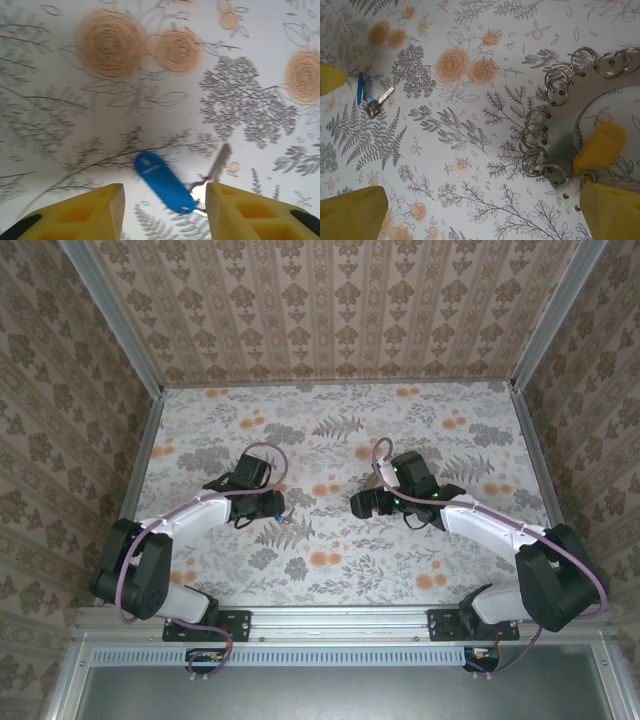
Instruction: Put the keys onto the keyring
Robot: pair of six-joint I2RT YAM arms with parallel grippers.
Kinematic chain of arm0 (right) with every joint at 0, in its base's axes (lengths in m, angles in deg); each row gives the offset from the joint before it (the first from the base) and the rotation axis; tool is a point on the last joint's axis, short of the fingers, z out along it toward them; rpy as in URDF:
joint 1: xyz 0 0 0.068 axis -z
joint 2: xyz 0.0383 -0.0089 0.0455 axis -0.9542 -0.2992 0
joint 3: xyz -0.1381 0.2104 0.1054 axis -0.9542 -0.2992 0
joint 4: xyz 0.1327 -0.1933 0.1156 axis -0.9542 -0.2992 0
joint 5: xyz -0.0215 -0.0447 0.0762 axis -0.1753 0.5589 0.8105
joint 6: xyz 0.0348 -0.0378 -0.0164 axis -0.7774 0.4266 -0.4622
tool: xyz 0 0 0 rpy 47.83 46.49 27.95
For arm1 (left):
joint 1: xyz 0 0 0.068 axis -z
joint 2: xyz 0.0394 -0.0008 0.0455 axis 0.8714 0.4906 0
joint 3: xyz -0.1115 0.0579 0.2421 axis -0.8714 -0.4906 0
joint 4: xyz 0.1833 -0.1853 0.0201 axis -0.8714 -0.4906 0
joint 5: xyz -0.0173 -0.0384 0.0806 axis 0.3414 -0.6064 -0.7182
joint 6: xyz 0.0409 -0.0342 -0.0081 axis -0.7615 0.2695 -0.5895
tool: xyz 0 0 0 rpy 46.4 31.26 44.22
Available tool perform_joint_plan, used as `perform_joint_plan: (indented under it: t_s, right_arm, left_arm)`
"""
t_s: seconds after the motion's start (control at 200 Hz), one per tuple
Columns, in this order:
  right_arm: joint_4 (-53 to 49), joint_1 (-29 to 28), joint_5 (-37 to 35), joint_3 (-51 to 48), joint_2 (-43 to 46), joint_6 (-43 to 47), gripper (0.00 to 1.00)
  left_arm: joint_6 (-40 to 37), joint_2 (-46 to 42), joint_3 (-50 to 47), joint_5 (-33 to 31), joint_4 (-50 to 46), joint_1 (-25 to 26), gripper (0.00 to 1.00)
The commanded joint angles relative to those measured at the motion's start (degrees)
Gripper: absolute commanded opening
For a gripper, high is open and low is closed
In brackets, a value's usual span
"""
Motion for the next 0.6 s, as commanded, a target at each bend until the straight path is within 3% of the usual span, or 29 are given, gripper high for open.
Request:
perform_joint_plan:
  t_s: [0.0,0.085,0.205,0.595]
  right_arm:
    - [-1.27,0.51,-3.31,1.48,2.24,2.08,1.00]
    - [-7.51,3.14,-8.02,4.35,0.49,3.77,1.00]
    - [-9.89,7.62,-5.07,8.83,-5.65,5.00,1.00]
    - [-11.25,6.56,3.10,18.31,-21.85,3.74,1.00]
  left_arm:
    - [2.71,2.24,0.32,1.92,2.19,1.35,0.49]
    - [3.17,2.93,0.33,1.48,2.59,2.18,0.51]
    - [4.02,3.38,-0.48,2.90,4.55,2.58,0.51]
    - [8.16,5.13,-4.92,9.66,15.78,4.11,0.52]
